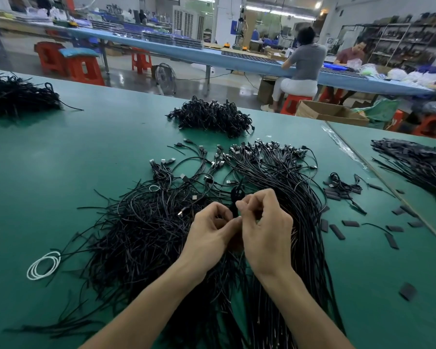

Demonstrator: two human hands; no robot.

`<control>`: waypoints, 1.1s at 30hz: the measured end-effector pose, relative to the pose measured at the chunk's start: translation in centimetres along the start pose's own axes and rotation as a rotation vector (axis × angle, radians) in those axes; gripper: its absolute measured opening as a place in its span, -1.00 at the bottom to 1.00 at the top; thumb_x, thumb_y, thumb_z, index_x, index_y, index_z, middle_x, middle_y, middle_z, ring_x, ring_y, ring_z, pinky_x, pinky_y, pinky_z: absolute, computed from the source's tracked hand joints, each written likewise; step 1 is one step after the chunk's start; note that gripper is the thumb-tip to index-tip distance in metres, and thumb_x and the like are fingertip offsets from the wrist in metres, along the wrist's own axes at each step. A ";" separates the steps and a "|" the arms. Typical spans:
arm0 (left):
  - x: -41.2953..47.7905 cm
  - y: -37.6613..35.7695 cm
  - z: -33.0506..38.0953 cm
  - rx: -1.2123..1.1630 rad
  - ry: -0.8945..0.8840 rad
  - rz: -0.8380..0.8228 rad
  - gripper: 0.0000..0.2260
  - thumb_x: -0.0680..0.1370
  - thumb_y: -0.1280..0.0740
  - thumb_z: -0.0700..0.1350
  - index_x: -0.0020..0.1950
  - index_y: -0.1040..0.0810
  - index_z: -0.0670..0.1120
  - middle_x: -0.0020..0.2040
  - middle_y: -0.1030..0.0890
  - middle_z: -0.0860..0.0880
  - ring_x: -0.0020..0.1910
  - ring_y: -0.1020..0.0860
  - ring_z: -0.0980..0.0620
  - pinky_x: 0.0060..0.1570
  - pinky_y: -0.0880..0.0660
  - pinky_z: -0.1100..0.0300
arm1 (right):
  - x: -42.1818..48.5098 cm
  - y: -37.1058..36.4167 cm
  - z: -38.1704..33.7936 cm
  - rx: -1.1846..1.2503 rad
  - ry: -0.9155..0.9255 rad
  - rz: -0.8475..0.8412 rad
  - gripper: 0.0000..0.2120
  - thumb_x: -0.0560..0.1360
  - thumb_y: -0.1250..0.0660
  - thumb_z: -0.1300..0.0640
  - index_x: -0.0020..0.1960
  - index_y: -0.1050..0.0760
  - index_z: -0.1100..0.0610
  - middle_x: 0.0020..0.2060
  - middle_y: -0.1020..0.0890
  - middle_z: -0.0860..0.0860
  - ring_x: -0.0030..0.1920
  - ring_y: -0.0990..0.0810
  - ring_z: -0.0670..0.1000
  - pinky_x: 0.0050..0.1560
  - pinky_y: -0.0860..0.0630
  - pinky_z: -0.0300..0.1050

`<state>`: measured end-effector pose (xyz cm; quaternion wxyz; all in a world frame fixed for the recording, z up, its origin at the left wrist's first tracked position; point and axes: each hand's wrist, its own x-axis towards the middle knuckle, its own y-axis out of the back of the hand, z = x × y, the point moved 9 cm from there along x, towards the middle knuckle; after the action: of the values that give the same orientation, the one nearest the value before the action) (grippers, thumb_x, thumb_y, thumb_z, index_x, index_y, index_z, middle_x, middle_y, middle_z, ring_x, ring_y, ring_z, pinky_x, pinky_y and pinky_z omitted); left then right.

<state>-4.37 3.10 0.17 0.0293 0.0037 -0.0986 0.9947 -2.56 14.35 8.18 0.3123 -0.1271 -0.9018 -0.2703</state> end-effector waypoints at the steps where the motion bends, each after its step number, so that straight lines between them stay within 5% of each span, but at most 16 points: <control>1: 0.1 0.1 -0.2 -0.057 0.017 0.015 -0.88 0.60 -0.34 -0.29 -0.11 -0.44 -0.22 -0.36 -0.61 -0.09 -0.43 -0.58 0.05 -0.40 -0.51 0.28 | 0.0 0.0 0.3 0.069 -0.056 0.005 -0.64 0.53 -0.42 0.25 -0.23 -0.32 -0.06 -0.29 -0.58 -0.11 -0.21 -0.59 -0.12 -0.21 -0.50 -0.34; 3: 0.4 0.6 -0.6 -0.303 0.089 0.071 -0.86 0.60 -0.18 -0.35 -0.10 -0.46 -0.21 -0.28 -0.64 -0.13 -0.34 -0.63 0.00 -0.32 -0.57 0.22 | 0.0 -0.3 1.2 0.168 -0.146 -0.017 -0.66 0.51 -0.44 0.26 -0.24 -0.35 -0.04 -0.26 -0.62 -0.10 -0.22 -0.60 -0.16 -0.22 -0.50 -0.39; 6: 0.6 1.3 -0.1 -0.560 0.126 0.081 -0.77 0.63 -0.11 -0.15 -0.09 -0.52 -0.18 -0.09 -0.70 -0.21 -0.17 -0.67 -0.09 -0.21 -0.62 0.14 | -0.6 -1.6 2.2 0.349 -0.254 -0.134 -0.67 0.49 -0.41 0.40 -0.23 -0.37 0.06 -0.22 -0.66 -0.10 -0.16 -0.65 -0.16 -0.14 -0.56 -0.32; 10: 0.3 1.8 0.8 -0.552 0.151 0.090 -0.61 0.59 -0.20 0.14 -0.21 -0.62 -0.10 -0.06 -0.71 -0.21 -0.25 -0.68 -0.05 -0.27 -0.61 0.18 | -1.4 -3.4 2.0 0.576 -0.307 -0.328 -0.68 0.49 -0.35 0.50 -0.20 -0.37 0.12 -0.25 -0.67 -0.04 -0.16 -0.65 -0.11 -0.10 -0.56 -0.28; 12: 0.0 2.0 1.4 -0.488 0.131 0.085 -0.61 0.49 -0.29 0.16 -0.28 -0.71 -0.10 -0.11 -0.72 -0.19 -0.28 -0.67 -0.01 -0.27 -0.62 0.19 | -1.4 -3.8 1.8 0.531 -0.269 -0.394 -0.69 0.49 -0.36 0.48 -0.20 -0.38 0.12 -0.24 -0.67 -0.04 -0.16 -0.65 -0.10 -0.08 -0.57 -0.25; 16: -0.2 1.8 1.7 -0.497 0.160 0.033 -0.69 0.47 -0.35 0.07 0.00 -0.67 -0.15 -0.05 -0.72 -0.16 -0.15 -0.70 -0.04 -0.22 -0.63 0.15 | -1.1 -4.1 0.7 0.401 -0.159 -0.470 -0.64 0.45 -0.39 0.43 -0.23 -0.41 -0.01 -0.22 -0.63 -0.20 -0.23 -0.58 -0.17 -0.14 -0.52 -0.29; 19: -0.4 1.1 2.3 -0.500 0.134 -0.054 -0.76 0.48 -0.31 0.01 -0.06 -0.72 -0.06 0.03 -0.71 -0.12 -0.06 -0.69 -0.01 -0.10 -0.62 0.16 | -0.9 -4.0 0.8 0.352 -0.159 -0.477 -0.60 0.44 -0.41 0.39 -0.27 -0.39 -0.08 -0.26 -0.62 -0.20 -0.23 -0.58 -0.18 -0.15 -0.51 -0.31; 23: -0.6 0.8 2.9 -0.403 0.058 -0.129 -0.72 0.50 -0.27 -0.01 0.03 -0.68 -0.12 0.09 -0.65 -0.15 0.06 -0.60 -0.06 0.10 -0.54 0.09 | -1.1 -3.9 1.4 0.320 -0.181 -0.484 -0.63 0.46 -0.43 0.36 -0.29 -0.36 -0.02 -0.26 -0.63 -0.12 -0.21 -0.62 -0.15 -0.11 -0.57 -0.21; 27: -1.0 1.2 3.3 -0.228 -0.026 -0.162 -0.77 0.47 -0.40 0.06 -0.33 -0.67 -0.01 0.24 -0.64 0.01 0.20 -0.58 0.12 0.10 -0.51 0.26 | -0.6 -3.2 2.1 0.271 -0.205 -0.467 -0.62 0.47 -0.47 0.32 -0.30 -0.39 -0.05 -0.32 -0.61 -0.03 -0.30 -0.57 -0.08 -0.22 -0.56 -0.10; 29: -1.4 1.2 3.2 -0.065 -0.081 -0.198 -0.83 0.38 -0.52 0.11 -0.26 -0.71 0.03 0.24 -0.61 0.09 0.29 -0.52 0.18 0.13 -0.48 0.31 | -0.1 -2.5 2.5 0.216 -0.205 -0.432 -0.63 0.47 -0.47 0.29 -0.30 -0.37 -0.05 -0.30 -0.62 0.03 -0.31 -0.54 -0.03 -0.25 -0.57 0.01; 33: -1.2 2.9 1.3 0.277 -0.098 0.023 -0.62 0.32 -0.63 -0.01 0.07 -0.60 0.14 -0.01 -0.51 0.08 -0.09 -0.48 0.24 -0.09 -0.47 0.36 | 0.7 -1.0 2.5 0.140 -0.162 -0.308 -0.61 0.47 -0.48 0.28 -0.30 -0.33 -0.02 -0.26 -0.64 -0.13 -0.27 -0.59 -0.17 -0.20 -0.54 -0.27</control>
<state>-3.39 -0.07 0.83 0.0125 0.0551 0.0384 0.9977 -4.71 14.94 6.57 0.2016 0.0133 -0.9494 -0.2403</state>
